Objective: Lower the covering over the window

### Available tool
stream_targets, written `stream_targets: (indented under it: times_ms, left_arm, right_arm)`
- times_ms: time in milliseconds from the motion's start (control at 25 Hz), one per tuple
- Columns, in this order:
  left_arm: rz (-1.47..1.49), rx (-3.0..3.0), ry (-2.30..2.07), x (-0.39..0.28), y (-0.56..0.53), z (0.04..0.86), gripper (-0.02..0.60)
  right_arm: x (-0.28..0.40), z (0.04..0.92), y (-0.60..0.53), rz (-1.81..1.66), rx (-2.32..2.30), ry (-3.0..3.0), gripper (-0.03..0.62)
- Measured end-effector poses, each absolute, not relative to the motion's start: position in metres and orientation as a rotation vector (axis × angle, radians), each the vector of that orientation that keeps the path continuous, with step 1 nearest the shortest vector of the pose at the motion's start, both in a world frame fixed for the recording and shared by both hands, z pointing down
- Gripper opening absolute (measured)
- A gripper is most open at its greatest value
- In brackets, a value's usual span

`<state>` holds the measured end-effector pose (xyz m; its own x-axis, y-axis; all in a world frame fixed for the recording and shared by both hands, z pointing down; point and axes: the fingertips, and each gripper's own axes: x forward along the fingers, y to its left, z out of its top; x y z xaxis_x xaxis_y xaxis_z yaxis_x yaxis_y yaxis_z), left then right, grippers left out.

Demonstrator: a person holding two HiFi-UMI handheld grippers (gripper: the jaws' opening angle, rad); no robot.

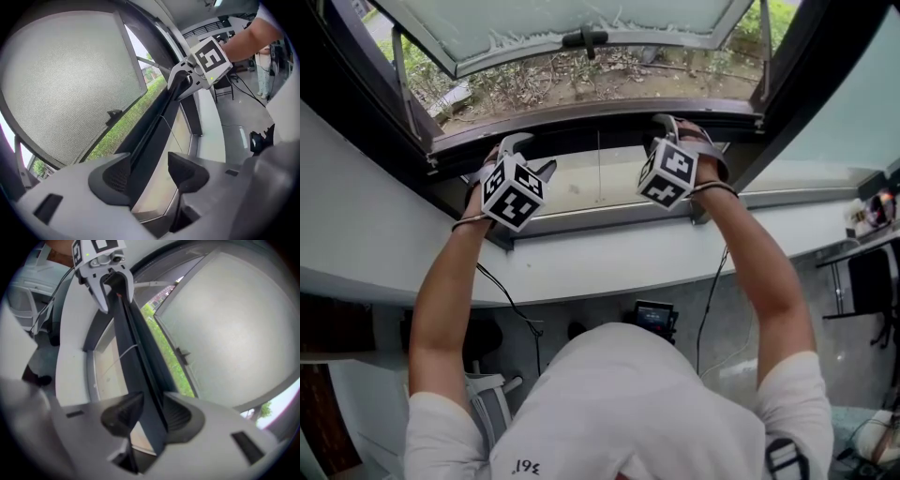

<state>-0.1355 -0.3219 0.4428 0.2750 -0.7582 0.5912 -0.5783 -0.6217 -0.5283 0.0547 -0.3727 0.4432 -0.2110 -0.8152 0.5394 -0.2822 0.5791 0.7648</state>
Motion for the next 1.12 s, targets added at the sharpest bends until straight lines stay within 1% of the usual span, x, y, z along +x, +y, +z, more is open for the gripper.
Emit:
stream_targets:
  times_ms: [200,560,1120]
  left_arm:
    - [-1.149,-2.417,1.301,-0.132,-0.316,0.435,0.24]
    - [-0.836,-2.524,1.462,-0.132,-0.313,0.402,0.195]
    - [-0.391,-2.705,1.614,-0.129,-0.299,0.357,0.149]
  right_arm:
    - [0.054,0.438,-0.367,-0.655,0.914,-1.764,0.127]
    - [0.062,0.43,-0.356,-0.629,0.953,-1.776,0.127]
    - [0.055,0.384,-0.333,-0.559,1.097,-1.934,0.126]
